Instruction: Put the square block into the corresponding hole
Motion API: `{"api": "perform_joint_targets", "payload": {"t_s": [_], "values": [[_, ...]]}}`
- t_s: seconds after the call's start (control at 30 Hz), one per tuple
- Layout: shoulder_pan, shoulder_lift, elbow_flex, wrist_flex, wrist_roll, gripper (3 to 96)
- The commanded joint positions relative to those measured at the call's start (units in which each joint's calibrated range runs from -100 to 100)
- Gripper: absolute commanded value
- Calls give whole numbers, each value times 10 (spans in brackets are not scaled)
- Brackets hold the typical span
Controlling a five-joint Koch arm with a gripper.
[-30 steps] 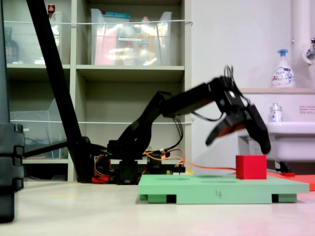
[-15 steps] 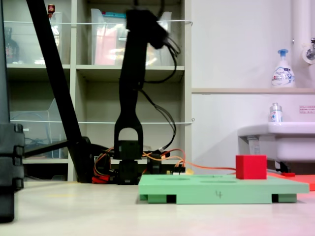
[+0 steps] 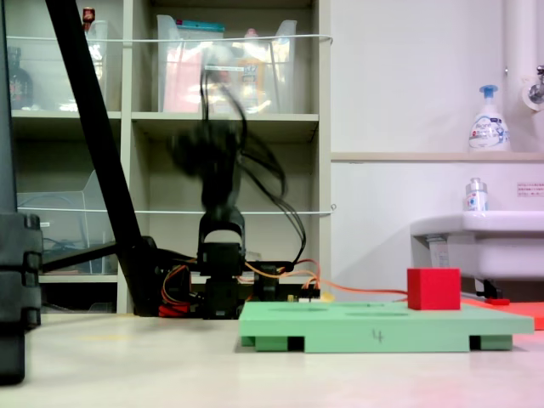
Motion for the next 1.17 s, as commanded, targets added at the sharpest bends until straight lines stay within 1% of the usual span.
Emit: {"api": "perform_joint_targets", "payload": {"t_s": [0.03,0.2,0.3,0.43,0.53,0.57,0.6,0.63,0.7,1.17], "values": [[2,-85,-208,362,-27,619],[7,-208,-452,363,-48,514],[10,-208,-576,363,-58,505],[17,-208,-576,360,-61,503],[17,-208,-576,263,-62,498],[17,-208,-576,227,-62,490],[18,-208,-576,224,-62,448],[18,-208,-576,223,-62,429],[18,-208,-576,218,-61,501],[17,-208,-576,218,-60,502]]}}
